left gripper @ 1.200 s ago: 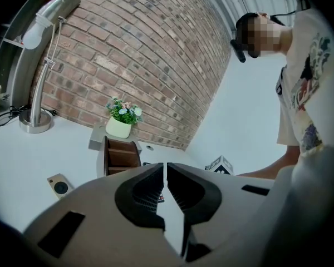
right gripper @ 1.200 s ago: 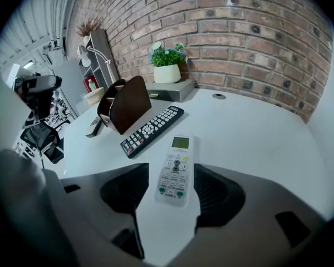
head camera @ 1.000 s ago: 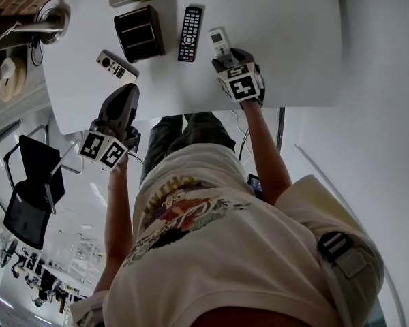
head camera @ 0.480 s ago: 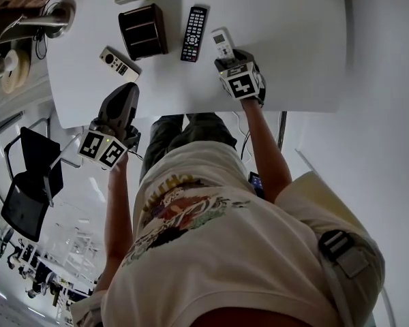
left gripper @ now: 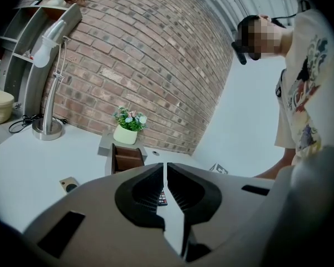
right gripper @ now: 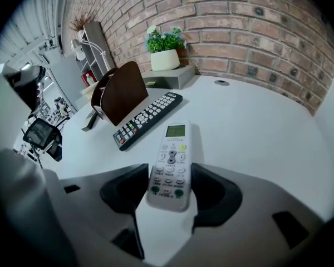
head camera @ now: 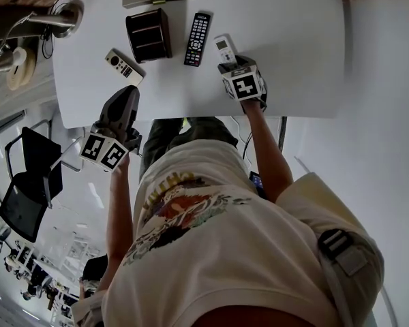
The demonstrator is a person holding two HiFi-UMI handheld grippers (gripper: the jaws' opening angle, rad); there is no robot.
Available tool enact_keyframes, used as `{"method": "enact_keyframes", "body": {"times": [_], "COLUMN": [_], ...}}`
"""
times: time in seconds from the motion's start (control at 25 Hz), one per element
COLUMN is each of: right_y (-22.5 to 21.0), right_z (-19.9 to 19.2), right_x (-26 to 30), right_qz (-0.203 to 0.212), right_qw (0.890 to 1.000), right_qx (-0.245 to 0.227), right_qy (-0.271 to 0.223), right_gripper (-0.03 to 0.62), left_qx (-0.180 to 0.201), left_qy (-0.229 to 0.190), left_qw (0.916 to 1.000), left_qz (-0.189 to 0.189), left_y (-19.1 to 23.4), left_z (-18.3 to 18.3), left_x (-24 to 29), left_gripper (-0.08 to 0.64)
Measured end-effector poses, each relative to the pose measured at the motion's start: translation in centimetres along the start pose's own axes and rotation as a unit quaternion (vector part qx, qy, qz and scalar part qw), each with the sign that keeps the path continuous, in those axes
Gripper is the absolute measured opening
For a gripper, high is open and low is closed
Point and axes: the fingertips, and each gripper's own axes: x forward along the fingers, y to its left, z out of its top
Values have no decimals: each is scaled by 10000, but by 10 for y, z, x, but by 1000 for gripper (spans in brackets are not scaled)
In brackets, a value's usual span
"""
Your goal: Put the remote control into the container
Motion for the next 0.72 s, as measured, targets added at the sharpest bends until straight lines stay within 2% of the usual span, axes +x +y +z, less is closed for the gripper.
{"method": "enact_keyframes", "body": {"times": [0.2, 0.4, 0.72], "right_y": [4, 20, 96], "right_z": [11, 31, 58], "right_x": [-25, -49, -69], "right_qz": [-97, -48, 423], "right_qw": [9999, 9995, 9979], "right_qx": [-96, -246, -485], "right_qy": [-89, -217, 20], "right_gripper": [239, 239, 239], "left_qx": [-31, -72, 11], "left_qy": [-79, -172, -299], "left_qw": [10000, 9997, 9982], "left_qz": [16, -128, -516], "left_y": [5, 10, 34], "left_z": [3, 9, 21], "left_x": [-6, -8, -15], "left_gripper": [6, 6, 6]}}
